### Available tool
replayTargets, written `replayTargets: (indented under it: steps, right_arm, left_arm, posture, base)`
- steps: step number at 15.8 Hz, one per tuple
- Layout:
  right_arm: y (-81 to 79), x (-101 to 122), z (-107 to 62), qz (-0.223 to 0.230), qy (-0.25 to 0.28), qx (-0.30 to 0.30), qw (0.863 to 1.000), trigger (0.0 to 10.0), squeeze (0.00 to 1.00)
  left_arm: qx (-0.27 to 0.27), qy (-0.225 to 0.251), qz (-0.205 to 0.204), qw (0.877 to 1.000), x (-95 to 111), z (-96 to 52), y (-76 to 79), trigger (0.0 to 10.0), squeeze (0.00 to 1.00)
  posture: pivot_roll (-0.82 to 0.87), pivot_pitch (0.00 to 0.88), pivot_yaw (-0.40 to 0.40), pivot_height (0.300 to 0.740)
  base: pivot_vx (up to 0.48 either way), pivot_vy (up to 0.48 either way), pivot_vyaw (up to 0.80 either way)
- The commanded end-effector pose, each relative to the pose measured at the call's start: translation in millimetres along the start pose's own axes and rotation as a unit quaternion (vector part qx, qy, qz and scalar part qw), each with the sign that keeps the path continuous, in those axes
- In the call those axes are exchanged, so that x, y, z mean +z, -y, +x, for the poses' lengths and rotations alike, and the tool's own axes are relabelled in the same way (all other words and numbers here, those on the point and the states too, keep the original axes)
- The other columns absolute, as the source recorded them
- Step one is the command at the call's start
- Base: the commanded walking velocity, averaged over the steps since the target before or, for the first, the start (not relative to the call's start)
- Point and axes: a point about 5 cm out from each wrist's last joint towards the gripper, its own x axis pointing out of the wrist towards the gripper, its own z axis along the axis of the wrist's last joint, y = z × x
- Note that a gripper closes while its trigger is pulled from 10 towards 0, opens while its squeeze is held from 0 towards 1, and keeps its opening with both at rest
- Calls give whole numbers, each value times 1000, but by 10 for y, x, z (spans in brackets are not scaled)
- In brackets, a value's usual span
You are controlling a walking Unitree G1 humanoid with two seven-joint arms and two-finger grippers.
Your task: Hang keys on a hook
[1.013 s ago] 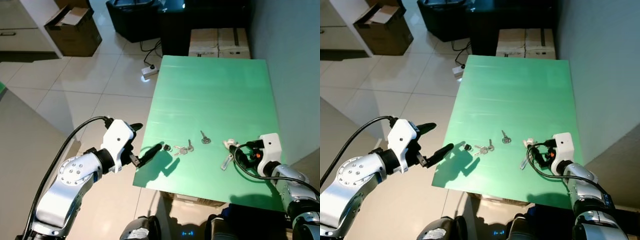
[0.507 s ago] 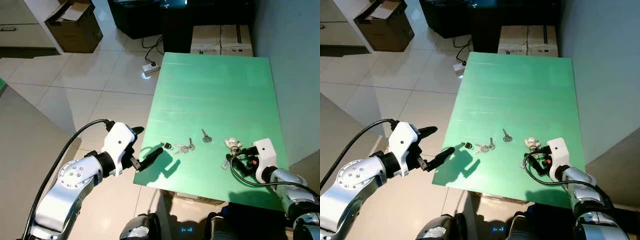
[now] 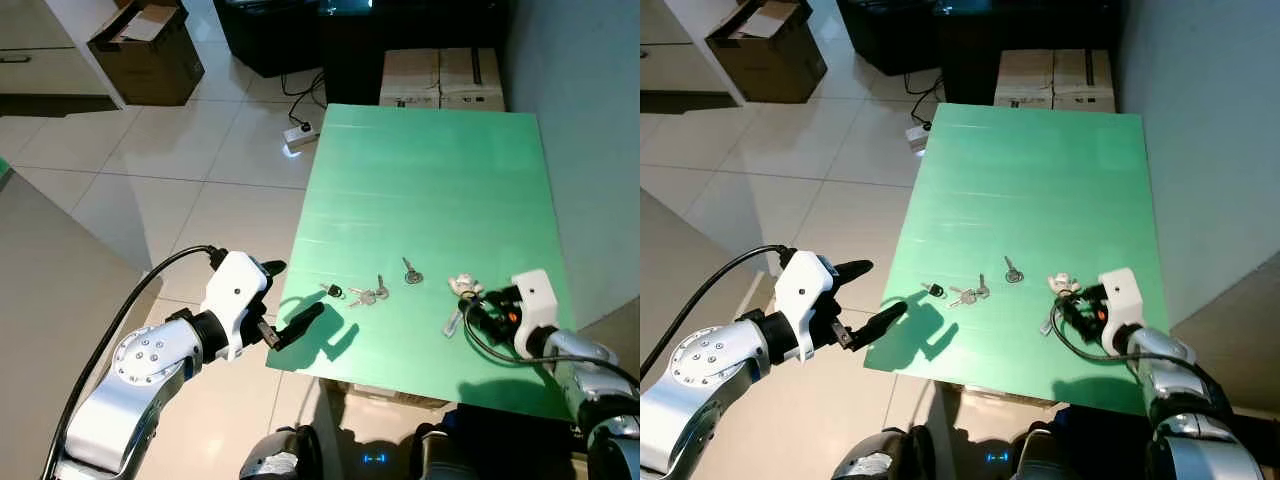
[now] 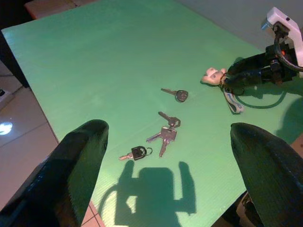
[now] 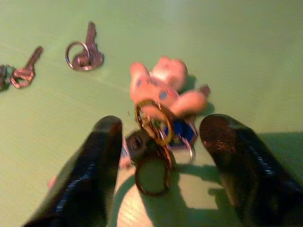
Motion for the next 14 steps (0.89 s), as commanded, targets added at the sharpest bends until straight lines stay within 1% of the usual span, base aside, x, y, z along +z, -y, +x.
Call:
replayTargets:
  steps: [1, 4, 9, 14]
  right_arm:
    - [-58, -60, 24, 9, -9, 6, 1000, 1098, 0]
    - [-65, -107, 24, 16, -18, -4, 1000, 0, 0]
    - [-73, -138, 23, 23, -20, -12, 999, 0, 0]
    - [-79, -95, 44, 24, -10, -11, 1000, 0, 0]
  left_arm:
    - [-1, -5, 3, 1000, 6, -29, -21, 10000, 0]
    - [-7, -8, 5, 1000, 5, -38, -20, 10000, 0]
    - [-10, -11, 8, 1000, 2, -59, -39, 10000, 0]
    - [-10, -11, 12, 1000, 14, -53, -73, 10000, 0]
  posture:
    - [108, 206, 182, 740]
    - [109, 197, 195, 740]
    - [116, 180, 200, 740]
    - [110, 166, 208, 740]
  base:
    - [0, 0, 0]
    - [0, 0, 0]
    - [0, 0, 0]
    - [0, 0, 0]
